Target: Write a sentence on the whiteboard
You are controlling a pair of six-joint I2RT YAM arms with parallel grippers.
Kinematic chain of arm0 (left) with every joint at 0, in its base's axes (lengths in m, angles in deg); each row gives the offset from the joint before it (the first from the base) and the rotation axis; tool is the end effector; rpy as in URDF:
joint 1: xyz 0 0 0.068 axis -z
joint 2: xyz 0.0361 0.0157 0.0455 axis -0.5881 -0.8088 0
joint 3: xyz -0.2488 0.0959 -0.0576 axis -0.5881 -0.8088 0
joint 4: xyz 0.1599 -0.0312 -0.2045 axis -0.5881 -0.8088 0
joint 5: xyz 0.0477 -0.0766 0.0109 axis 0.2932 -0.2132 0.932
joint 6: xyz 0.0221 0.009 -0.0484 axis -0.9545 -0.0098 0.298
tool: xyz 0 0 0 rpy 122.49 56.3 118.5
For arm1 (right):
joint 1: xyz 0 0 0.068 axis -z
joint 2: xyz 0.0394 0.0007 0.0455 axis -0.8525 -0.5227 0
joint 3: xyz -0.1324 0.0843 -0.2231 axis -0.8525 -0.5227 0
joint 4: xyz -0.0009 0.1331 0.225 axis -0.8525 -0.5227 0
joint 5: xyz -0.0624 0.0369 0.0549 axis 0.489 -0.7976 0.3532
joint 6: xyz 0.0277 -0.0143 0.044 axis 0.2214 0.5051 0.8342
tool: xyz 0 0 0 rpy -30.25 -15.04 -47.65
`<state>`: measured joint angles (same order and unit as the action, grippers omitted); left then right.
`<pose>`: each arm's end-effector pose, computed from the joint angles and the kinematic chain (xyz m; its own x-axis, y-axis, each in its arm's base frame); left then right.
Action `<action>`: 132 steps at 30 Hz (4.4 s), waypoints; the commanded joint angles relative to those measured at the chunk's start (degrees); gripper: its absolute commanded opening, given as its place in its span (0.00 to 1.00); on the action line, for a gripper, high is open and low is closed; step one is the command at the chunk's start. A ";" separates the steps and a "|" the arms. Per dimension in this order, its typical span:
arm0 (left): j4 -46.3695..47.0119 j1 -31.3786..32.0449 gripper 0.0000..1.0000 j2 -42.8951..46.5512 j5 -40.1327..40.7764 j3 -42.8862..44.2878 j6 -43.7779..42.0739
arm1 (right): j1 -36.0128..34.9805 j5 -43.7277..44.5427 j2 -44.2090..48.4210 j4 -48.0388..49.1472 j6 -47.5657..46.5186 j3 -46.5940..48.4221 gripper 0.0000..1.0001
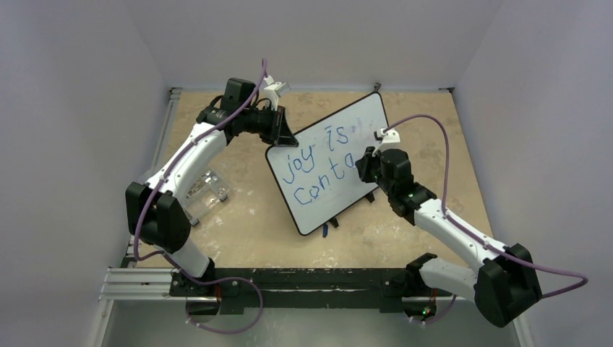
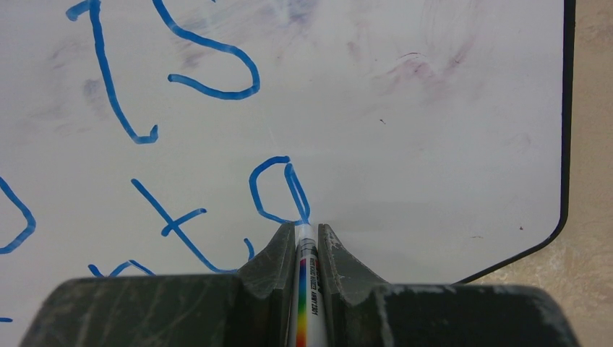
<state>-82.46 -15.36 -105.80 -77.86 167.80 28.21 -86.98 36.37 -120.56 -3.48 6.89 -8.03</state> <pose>0.3275 -0.1494 0.3449 -0.7550 0.1315 -0.6425 0.5985 0.5386 -0.5930 0.2209 0.1133 0.2574 -0.4112 0.1356 -0.9014 -0.2161 0.9462 0.2408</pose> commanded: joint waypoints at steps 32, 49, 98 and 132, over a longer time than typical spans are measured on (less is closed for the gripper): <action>2.75 0.08 0.00 2.80 1.76 0.52 -4.13 | 1.52 6.91 1.49 -4.38 -4.58 10.43 0.00; 2.66 0.08 0.00 2.74 1.90 0.60 -4.21 | 4.67 2.18 -6.96 0.64 -5.24 14.44 0.00; 2.45 0.08 0.00 3.11 2.14 0.65 -4.50 | 4.76 2.00 -8.38 -2.17 -6.27 14.83 0.00; 2.43 0.08 0.00 3.74 2.12 0.61 -4.48 | 4.76 -1.44 -4.36 -1.57 -2.97 4.22 0.00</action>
<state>-82.62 -15.31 -105.56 -77.51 167.80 27.83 -82.04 36.39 -125.76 -6.69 2.40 -2.00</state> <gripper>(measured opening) 0.063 0.100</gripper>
